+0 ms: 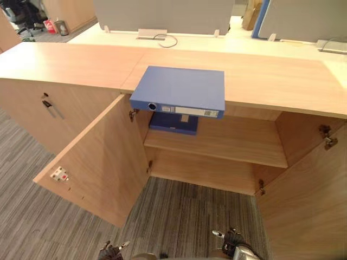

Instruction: Walk over to the cabinet, pick up the folder, carry it to the office cabinet, place the folder inside the office cabinet, then close the office cabinet door

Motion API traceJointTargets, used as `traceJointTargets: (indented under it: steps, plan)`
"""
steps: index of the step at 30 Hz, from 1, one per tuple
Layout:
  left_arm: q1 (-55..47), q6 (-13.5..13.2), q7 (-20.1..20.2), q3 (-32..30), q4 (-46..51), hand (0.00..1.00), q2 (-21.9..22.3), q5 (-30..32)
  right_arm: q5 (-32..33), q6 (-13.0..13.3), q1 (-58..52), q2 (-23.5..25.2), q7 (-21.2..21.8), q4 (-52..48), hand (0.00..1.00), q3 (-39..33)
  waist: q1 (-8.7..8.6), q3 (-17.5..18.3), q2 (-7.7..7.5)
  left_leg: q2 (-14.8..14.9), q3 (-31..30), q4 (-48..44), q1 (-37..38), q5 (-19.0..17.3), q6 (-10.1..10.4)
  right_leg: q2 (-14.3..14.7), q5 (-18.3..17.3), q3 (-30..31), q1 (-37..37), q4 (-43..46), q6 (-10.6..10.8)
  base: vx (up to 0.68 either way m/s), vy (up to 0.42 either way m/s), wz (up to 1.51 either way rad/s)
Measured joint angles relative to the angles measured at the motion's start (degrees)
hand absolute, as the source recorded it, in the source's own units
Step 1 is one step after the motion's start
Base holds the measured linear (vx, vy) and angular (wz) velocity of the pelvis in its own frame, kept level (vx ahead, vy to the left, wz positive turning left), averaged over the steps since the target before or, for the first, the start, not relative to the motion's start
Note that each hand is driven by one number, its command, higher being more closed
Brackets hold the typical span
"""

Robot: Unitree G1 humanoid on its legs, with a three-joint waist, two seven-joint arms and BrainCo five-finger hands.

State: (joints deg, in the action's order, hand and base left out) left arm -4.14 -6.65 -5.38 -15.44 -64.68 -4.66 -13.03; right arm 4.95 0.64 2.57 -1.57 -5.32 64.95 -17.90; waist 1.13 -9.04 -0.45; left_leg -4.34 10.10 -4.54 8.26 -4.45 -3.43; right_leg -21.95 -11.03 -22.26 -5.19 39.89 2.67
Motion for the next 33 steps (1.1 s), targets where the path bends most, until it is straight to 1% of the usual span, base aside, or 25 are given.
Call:
traceJointTargets:
  steps: [1, 2, 3, 4, 5, 6, 8, 11, 12, 13, 14, 16, 17, 18, 19, 20, 21, 22, 23, 24, 25, 26, 27, 29, 33]
  plan:
    - [0.2, 0.0, -0.1, 0.3, 0.0, 0.0, 0.0, 0.0, -0.7, 0.0, 0.0, -0.2, 0.0, 0.0, 0.0, 0.0, -0.38, -0.2, 0.16, 0.8, -0.2, 0.4, 0.3, -0.1, -0.1, 2.7, 0.0, 0.1, -1.3, -3.3, 0.1, 0.06, -0.072, -0.03]
    - [0.5, 0.0, -0.3, 0.5, 0.0, 0.0, 0.0, 0.0, -1.1, 0.0, 0.0, -0.3, 0.0, 0.0, 0.0, 0.0, -0.42, -0.4, 0.23, 1.1, -0.2, 0.6, 0.5, -0.2, 0.0, 4.0, 0.0, 0.2, -1.9, -5.1, 0.1, 0.05, -0.161, -0.01]
    - [0.7, 0.0, -0.5, 0.7, 0.0, 0.0, -0.1, 0.3, -1.6, 0.0, 0.1, -0.5, -0.1, 0.0, 0.0, 0.6, -0.62, -1.5, 0.22, 1.8, -0.5, 0.6, 1.4, -0.6, 0.7, 6.4, 0.3, 0.5, -2.0, -9.9, 0.2, 0.03, -0.178, -0.02]
    - [0.9, -0.2, -0.5, 0.8, 0.0, 0.0, -0.5, 1.3, -1.6, 0.0, -0.1, -0.5, -0.3, 0.0, 0.0, 1.5, -0.71, -2.0, -0.69, 1.6, -0.9, 0.9, 1.9, -1.6, 1.1, 7.7, 2.7, 1.2, -1.9, -14.7, -1.3, 0.0, -0.181, 0.04]
    - [1.0, -0.2, -0.5, 0.9, -0.2, 0.0, -0.3, 1.9, -1.6, 0.0, -0.1, -0.7, -0.3, 0.0, 0.0, 1.8, -1.01, -2.2, -0.78, 1.9, -1.6, 1.1, 2.5, -2.0, 1.8, 8.2, 2.4, 1.1, -1.4, -14.7, -1.2, 0.0, -0.145, -0.05]
    - [1.0, -0.2, -0.4, 1.1, -0.5, 0.0, 0.2, 2.5, -1.7, 0.0, -0.1, -1.2, -0.3, 0.1, 0.0, 1.8, -0.99, -1.8, 0.19, 2.7, -2.5, 2.1, 2.7, -1.9, 2.4, 9.5, 1.9, 1.0, -1.4, -15.5, -1.1, 0.02, -0.179, -0.04]
    - [1.2, -0.2, 0.2, 1.0, -0.4, 0.0, 0.7, 4.5, -1.7, 0.0, 0.0, -1.1, -0.3, -0.2, 0.0, 1.7, -1.32, -2.2, 1.26, 4.9, -4.7, 3.4, 2.8, -1.9, 4.2, 12.5, 1.3, -0.7, -0.1, -18.2, -2.0, 0.08, -0.218, 0.01]
    - [1.2, -0.3, 1.5, 0.8, 0.1, 0.0, 0.9, 6.2, -2.1, -0.1, -0.7, -0.9, -0.1, -0.1, 0.0, 1.7, -1.23, -1.7, 1.46, 8.6, -6.7, 4.1, 3.0, -1.7, 6.0, 17.4, 1.6, -3.2, 3.3, -23.8, -2.3, 0.13, -0.227, 0.21]
    - [1.2, -0.3, 1.6, 0.8, 0.1, 0.0, 1.0, 6.2, -2.2, -0.2, -0.8, -0.9, 0.0, -0.2, 0.0, 1.7, -1.18, -1.3, 1.72, 9.3, -7.0, 4.1, 3.0, -1.7, 6.7, 18.3, 1.7, -3.7, 4.0, -24.9, -2.7, 0.13, -0.146, 0.24]
    - [1.2, -0.2, 2.0, 0.8, 0.1, 0.0, 1.2, 6.2, -2.7, -0.3, -1.2, -0.9, 0.2, -0.1, 0.0, 1.7, -1.18, -0.8, 1.36, 10.4, -7.6, 3.9, 2.9, -2.1, 7.6, 19.8, 2.2, -4.3, 4.9, -26.9, -3.6, 0.2, -0.149, 0.15]
    - [1.2, -0.2, 2.1, 0.8, 0.2, 0.0, 1.4, 6.2, -2.9, -0.5, -1.2, -0.8, 0.2, -0.1, 0.0, 1.7, -1.14, -0.5, 1.76, 11.2, -7.7, 3.7, 3.0, -2.4, 8.2, 20.8, 2.6, -4.4, 5.8, -28.1, -4.1, 0.26, -0.147, 0.11]
    - [1.7, -0.2, 2.5, 1.2, 0.2, 0.0, 1.6, 6.2, -2.8, -0.6, -1.1, -0.6, 0.3, 0.1, 0.0, 1.9, -1.03, -0.4, 1.67, 12.2, -7.4, 0.5, 2.5, -4.5, 9.5, 22.3, 2.6, -4.3, 7.8, -30.1, -4.4, 0.27, -0.08, 0.0]
    - [2.0, -0.2, 2.6, 1.9, 0.2, 0.0, 1.7, 6.2, -2.8, -0.5, -1.0, -0.6, 0.3, 0.1, 0.0, 2.3, -1.07, -0.5, 1.48, 12.6, -6.8, -4.0, 1.1, -6.5, 11.0, 22.5, 2.7, -4.2, 9.1, -31.0, -4.7, 0.21, -0.017, 0.02]
    - [2.2, -0.2, 2.6, 2.4, 0.4, 0.0, 1.9, 6.2, -2.8, -0.5, -1.0, -0.6, 0.3, 0.1, 0.0, 2.4, -0.99, -0.6, 1.33, 12.7, -6.4, -7.1, 0.0, -7.6, 11.5, 22.5, 2.5, -4.1, 9.8, -31.3, -4.9, 0.24, 0.029, 0.08]
    - [2.2, -0.2, 2.7, 2.8, 2.0, 0.0, 2.0, 6.2, -2.7, -0.5, -1.0, -0.5, 0.3, 0.1, 0.0, 3.9, -0.61, -1.0, 0.75, 13.1, -5.1, -18.8, -4.1, -9.8, 12.8, 22.2, 2.3, -4.0, 12.3, -33.0, -5.2, 0.19, 0.039, 0.05]
    - [2.2, -0.2, 2.7, 2.7, 2.3, 0.0, 1.7, 6.2, -2.7, -0.5, -1.1, -0.4, 0.3, 0.1, 0.0, 4.4, -0.33, -1.2, 0.54, 13.6, -4.3, -24.9, -6.5, -10.6, 13.1, 22.1, 2.3, -4.0, 13.4, -33.7, -5.2, 0.23, 0.046, 0.04]
    - [2.2, -0.4, 2.6, 2.4, 3.3, 0.0, 1.7, 5.4, -2.7, -0.6, -1.1, -0.5, 0.2, 0.1, 0.0, 4.5, 0.14, -1.7, 0.37, 14.8, -2.5, -34.7, -10.6, -12.4, 12.0, 22.0, 2.3, -4.0, 15.8, -34.7, -5.2, 0.14, 0.031, -0.01]
    - [2.1, -0.4, 2.6, 2.4, 4.0, 0.0, 1.7, 4.3, -2.6, -0.6, -1.0, -0.5, 0.2, 0.1, 0.0, 4.5, 0.51, -2.0, 0.44, 15.4, -0.9, -37.8, -12.8, -13.3, 10.8, 21.7, 2.3, -3.9, 17.3, -35.0, -5.2, 0.14, 0.04, -0.06]
    - [2.0, -0.4, 2.7, 2.5, 4.5, 0.0, 1.7, 3.6, -2.6, -0.5, -0.8, -0.5, 0.2, 0.1, 0.0, 4.5, 0.82, -2.0, 0.44, 15.4, -0.3, -38.2, -14.2, -13.6, 10.4, 21.3, 2.3, -3.6, 17.9, -35.0, -5.2, 0.15, 0.118, -0.22]
    - [2.1, -0.7, 2.7, 2.9, 4.8, 0.0, 1.7, 2.3, -2.6, -0.5, -0.2, -0.6, 0.2, 0.2, 0.0, 4.6, 1.66, -2.2, 0.42, 14.7, 0.1, -35.3, -16.5, -13.8, 9.5, 20.1, 2.1, -2.5, 18.3, -34.1, -4.9, 0.19, 0.199, -0.4]
    - [2.2, -0.7, 3.1, 3.4, 4.9, 0.0, 1.5, 0.2, -2.6, -0.4, 0.5, -0.8, 0.2, 0.2, 0.0, 4.9, 1.83, -2.6, 0.96, 14.1, -0.6, -26.4, -17.7, -10.8, 9.2, 19.2, 1.1, -1.4, 18.1, -32.2, -3.1, 0.19, 0.239, -0.41]
    - [2.0, -0.7, 3.3, 3.9, 4.8, 0.0, 1.7, -1.2, -2.6, -0.4, 0.7, -1.4, 0.2, 0.0, 0.0, 5.8, 1.78, -2.5, 1.91, 14.0, -1.4, -22.0, -18.1, -3.9, 7.5, 19.5, 0.2, -0.8, 18.0, -31.5, -1.7, 0.16, 0.219, -0.19]
    - [2.2, -0.7, 3.9, 4.2, 4.7, 0.0, 1.1, -5.1, -2.6, -0.4, 0.6, -0.6, 0.5, 0.1, 0.0, 7.3, 1.83, -2.7, 0.41, 11.2, -1.3, -19.7, -16.5, -3.3, 6.2, 17.2, -0.8, 1.0, 17.9, -31.6, -0.2, 0.13, 0.155, 0.11]
    - [2.0, -0.5, 5.2, 5.2, 5.4, 0.0, 0.2, -11.0, -2.6, -0.3, 0.1, -0.4, 0.6, 0.1, 0.0, 7.9, 1.52, -2.3, -1.69, 7.6, -1.7, -14.8, -14.7, -1.0, 5.0, 15.6, -0.8, 3.2, 17.6, -33.2, -0.2, 0.11, 0.12, 0.4]
    - [-3.3, -0.5, 7.5, 7.4, 15.2, 0.0, 0.3, -26.0, -2.6, 0.1, 0.4, 0.8, 1.1, -0.9, 0.0, 8.5, 1.74, -2.2, -1.79, 4.8, -1.9, -7.1, -11.2, 2.4, 4.3, 13.9, 0.6, 3.7, 18.1, -33.6, 1.0, 0.08, 0.076, 0.18]
